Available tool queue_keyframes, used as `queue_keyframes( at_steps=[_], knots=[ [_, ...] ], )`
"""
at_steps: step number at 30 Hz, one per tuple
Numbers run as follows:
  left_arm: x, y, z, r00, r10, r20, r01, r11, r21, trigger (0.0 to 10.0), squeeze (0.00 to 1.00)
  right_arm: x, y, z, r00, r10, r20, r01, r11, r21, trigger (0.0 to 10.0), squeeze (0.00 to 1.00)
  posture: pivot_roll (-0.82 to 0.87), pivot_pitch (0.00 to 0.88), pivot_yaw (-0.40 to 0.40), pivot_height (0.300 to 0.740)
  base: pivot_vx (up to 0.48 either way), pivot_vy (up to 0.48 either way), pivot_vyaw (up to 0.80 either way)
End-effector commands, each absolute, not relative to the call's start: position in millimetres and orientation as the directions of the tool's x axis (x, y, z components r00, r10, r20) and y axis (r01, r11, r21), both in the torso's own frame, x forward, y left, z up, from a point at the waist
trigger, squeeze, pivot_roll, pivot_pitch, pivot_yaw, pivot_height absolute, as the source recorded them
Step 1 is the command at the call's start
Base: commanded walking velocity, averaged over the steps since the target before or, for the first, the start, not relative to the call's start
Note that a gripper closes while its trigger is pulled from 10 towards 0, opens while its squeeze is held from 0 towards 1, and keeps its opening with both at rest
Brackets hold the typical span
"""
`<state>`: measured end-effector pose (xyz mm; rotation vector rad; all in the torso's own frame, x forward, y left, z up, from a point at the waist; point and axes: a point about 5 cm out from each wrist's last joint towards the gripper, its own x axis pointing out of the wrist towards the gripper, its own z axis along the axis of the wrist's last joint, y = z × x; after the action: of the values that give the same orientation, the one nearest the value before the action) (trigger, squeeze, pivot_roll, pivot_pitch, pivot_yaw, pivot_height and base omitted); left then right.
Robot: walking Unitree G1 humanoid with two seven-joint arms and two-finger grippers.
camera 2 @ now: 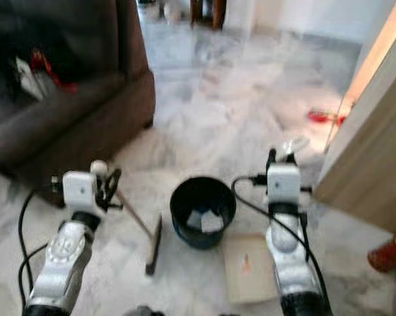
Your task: Sweep floor
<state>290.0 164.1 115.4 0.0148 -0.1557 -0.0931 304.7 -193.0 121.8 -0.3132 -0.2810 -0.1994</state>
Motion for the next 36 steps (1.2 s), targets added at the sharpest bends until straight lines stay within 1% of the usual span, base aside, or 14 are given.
queue_keyframes(
  at_steps=[1, 10, 21, 27, 31, 36],
  knots=[
    [289.5, 163.7, 122.0, 0.978, -0.094, 0.186, 0.091, 0.996, 0.027, 10.0, 0.00, 304.8, -193.9, 126.5, 0.934, -0.146, 0.325, 0.242, 0.930, -0.277, 10.0, 0.00, 0.03, 0.095, 0.030, 0.740, -0.270, 0.000, 0.00],
    [289.8, 163.2, 122.3, 0.978, -0.096, 0.184, 0.092, 0.995, 0.028, 10.0, 0.00, 305.2, -195.1, 126.1, 0.934, -0.154, 0.324, 0.246, 0.932, -0.266, 10.0, 0.00, 0.03, 0.097, 0.029, 0.740, -0.265, 0.000, 0.00],
    [292.9, 161.8, 120.8, 0.980, -0.101, 0.173, 0.097, 0.995, 0.033, 10.0, 0.00, 305.9, -197.8, 126.3, 0.933, -0.162, 0.321, 0.253, 0.931, -0.264, 10.0, 0.00, 0.00, 0.092, 0.036, 0.740, 0.000, 0.000, 0.00],
    [297.9, 158.5, 117.2, 0.978, -0.141, 0.154, 0.136, 0.990, 0.043, 10.0, 0.00, 303.8, -199.7, 128.2, 0.930, -0.168, 0.326, 0.261, 0.928, -0.265, 10.0, 0.00, -0.03, 0.088, 0.048, 0.740, 0.000, 0.000, 0.00],
    [304.1, 157.5, 117.1, 0.977, -0.154, 0.148, 0.149, 0.988, 0.048, 10.0, 0.00, 300.8, -204.6, 127.2, 0.930, -0.184, 0.317, 0.271, 0.927, -0.259, 10.0, 0.00, -0.06, 0.077, 0.062, 0.740, 0.000, 0.000, -0.80],
    [308.2, 155.3, 118.8, 0.974, -0.167, 0.152, 0.161, 0.986, 0.048, 10.0, 0.00, 299.5, -204.3, 125.3, 0.929, -0.196, 0.313, 0.280, 0.926, -0.252, 10.0, 0.00, -0.06, 0.068, 0.069, 0.740, 0.000, 0.000, -0.79]
  ],
)
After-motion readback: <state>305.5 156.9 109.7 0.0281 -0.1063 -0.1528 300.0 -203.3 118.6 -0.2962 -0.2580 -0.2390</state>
